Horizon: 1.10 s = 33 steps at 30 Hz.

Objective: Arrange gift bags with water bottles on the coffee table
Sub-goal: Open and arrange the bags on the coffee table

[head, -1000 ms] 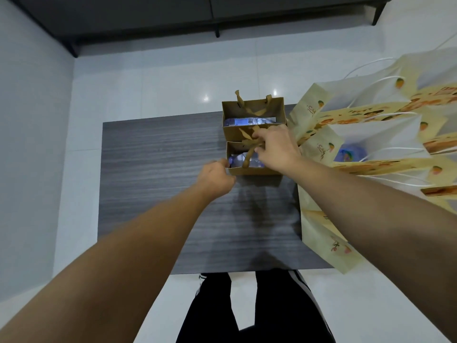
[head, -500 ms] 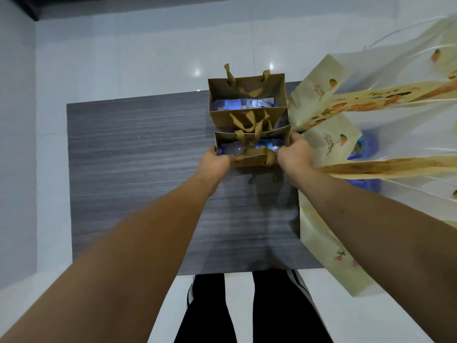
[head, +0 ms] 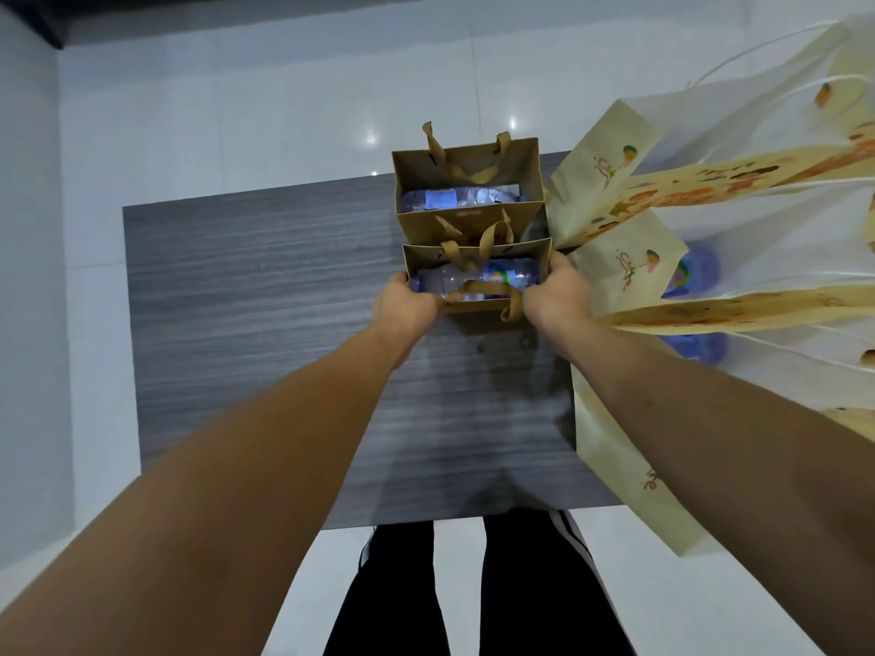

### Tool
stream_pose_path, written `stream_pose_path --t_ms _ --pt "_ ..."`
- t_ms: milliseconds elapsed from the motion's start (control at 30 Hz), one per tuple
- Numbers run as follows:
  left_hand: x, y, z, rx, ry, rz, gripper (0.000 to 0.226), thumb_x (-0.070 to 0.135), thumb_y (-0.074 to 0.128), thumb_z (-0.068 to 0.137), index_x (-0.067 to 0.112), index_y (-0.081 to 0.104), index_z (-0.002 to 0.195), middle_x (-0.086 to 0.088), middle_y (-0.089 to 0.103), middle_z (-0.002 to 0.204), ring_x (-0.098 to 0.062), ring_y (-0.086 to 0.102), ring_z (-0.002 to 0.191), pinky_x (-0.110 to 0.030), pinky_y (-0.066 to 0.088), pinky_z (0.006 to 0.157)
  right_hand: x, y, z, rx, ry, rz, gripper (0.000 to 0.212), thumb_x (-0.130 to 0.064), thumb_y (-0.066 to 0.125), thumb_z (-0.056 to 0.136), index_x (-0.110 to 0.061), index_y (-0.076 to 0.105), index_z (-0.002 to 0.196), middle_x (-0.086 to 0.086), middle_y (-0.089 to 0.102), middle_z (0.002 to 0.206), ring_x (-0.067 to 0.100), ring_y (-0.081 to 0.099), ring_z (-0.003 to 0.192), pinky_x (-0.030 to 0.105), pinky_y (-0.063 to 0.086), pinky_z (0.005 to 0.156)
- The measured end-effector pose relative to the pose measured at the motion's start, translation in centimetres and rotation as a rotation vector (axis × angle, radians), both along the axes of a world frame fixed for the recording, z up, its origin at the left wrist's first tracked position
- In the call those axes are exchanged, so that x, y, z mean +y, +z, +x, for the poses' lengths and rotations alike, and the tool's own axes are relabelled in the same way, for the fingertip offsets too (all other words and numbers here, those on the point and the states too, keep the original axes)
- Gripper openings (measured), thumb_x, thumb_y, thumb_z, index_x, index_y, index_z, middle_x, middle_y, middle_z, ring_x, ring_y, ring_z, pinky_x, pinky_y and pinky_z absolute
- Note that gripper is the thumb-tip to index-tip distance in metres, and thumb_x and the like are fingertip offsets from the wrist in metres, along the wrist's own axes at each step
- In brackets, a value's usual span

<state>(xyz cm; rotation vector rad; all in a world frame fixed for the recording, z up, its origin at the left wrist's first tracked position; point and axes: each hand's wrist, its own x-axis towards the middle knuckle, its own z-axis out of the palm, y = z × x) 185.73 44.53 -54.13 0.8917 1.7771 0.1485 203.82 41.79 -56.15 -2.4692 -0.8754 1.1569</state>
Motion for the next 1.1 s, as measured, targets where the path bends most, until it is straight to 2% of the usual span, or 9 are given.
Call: stream_pose_path --t_ms 100,200,333,500,667,767,900,1033,1100 --pt "-0.6 0.1 -0.3 -0.004 -0.025 0.001 0.044 0.014 0.068 0.092 0.020 0.053 0.133 -0.005 0.062 0.119 -0.020 0.059 0.105 -0.028 0.045 0.073 -0.4 0.0 -0.2 0.026 -0.008 0.021 0.053 -0.007 0.061 0.093 -0.028 0.052 0.141 0.002 0.062 0.129 0.026 0.059 0.117 0.042 0.055 0.095" --pt "-1.2 0.7 -0.7 -0.040 -0.044 -0.003 0.046 0.014 0.069 0.092 0.021 0.054 0.134 -0.005 0.063 0.123 -0.021 0.060 0.107 -0.030 0.048 0.080 -0.7 0.6 -0.5 0.025 -0.042 0.032 0.053 -0.008 0.062 0.092 -0.027 0.053 0.140 0.002 0.063 0.126 0.026 0.059 0.117 0.036 0.054 0.092" --pt "-2.0 3.5 -2.2 -0.039 -0.161 0.029 0.047 0.016 0.064 0.096 0.018 0.049 0.140 -0.001 0.059 0.121 -0.019 0.055 0.102 -0.031 0.044 0.083 -2.1 2.8 -1.8 -0.061 -0.069 0.036 0.053 -0.013 0.068 0.086 -0.019 0.054 0.137 0.010 0.064 0.124 0.031 0.059 0.116 0.040 0.052 0.097" --pt "-3.1 9.2 -4.2 0.009 -0.430 0.133 0.051 0.023 0.064 0.097 0.016 0.046 0.145 -0.007 0.057 0.128 -0.021 0.054 0.107 -0.030 0.043 0.084 -5.5 7.0 -4.9 -0.108 -0.019 0.080 0.066 -0.025 0.066 0.082 -0.028 0.047 0.145 0.009 0.062 0.126 0.032 0.059 0.117 0.042 0.053 0.099" --pt "-4.4 16.2 -4.0 0.077 -0.772 0.339 0.045 0.031 0.065 0.093 0.018 0.055 0.136 -0.007 0.063 0.126 -0.027 0.059 0.116 -0.035 0.052 0.092 -10.6 15.5 -6.6 -0.184 -0.003 0.148 0.062 -0.024 0.066 0.087 -0.020 0.047 0.146 0.014 0.056 0.136 0.036 0.053 0.125 0.040 0.046 0.103" --pt "-5.9 20.8 -0.4 0.102 -0.957 0.451 0.046 0.026 0.065 0.091 0.018 0.055 0.134 -0.005 0.062 0.117 -0.026 0.060 0.112 -0.032 0.050 0.084 -15.6 20.6 -5.5 -0.305 -0.048 0.184 0.061 -0.022 0.062 0.090 -0.015 0.043 0.148 0.017 0.053 0.140 0.038 0.049 0.129 0.042 0.044 0.104" --pt "-11.4 26.5 7.3 0.054 -1.208 0.621 0.060 0.031 0.062 0.091 0.018 0.043 0.147 -0.011 0.058 0.133 -0.030 0.059 0.115 -0.038 0.053 0.090 -24.5 25.6 -1.8 -0.402 -0.221 0.196 0.067 -0.026 0.060 0.092 -0.018 0.035 0.154 0.015 0.046 0.146 0.037 0.044 0.133 0.043 0.044 0.104" --pt "-20.8 30.0 15.0 -0.039 -1.535 0.788 0.064 0.027 0.057 0.094 0.015 0.034 0.153 -0.014 0.058 0.130 -0.032 0.063 0.104 -0.034 0.047 0.072 -35.7 28.8 2.0 -0.460 -0.483 0.173 0.067 -0.025 0.061 0.089 -0.020 0.037 0.152 0.016 0.048 0.142 0.039 0.044 0.131 0.042 0.045 0.100" --pt "-26.6 31.2 18.3 -0.084 -1.673 0.859 0.064 0.027 0.057 0.094 0.014 0.036 0.153 -0.016 0.055 0.136 -0.033 0.059 0.115 -0.034 0.047 0.082 -41.7 29.8 3.4 -0.480 -0.607 0.166 0.067 -0.024 0.062 0.089 -0.020 0.038 0.152 0.015 0.048 0.142 0.038 0.045 0.130 0.042 0.044 0.101"
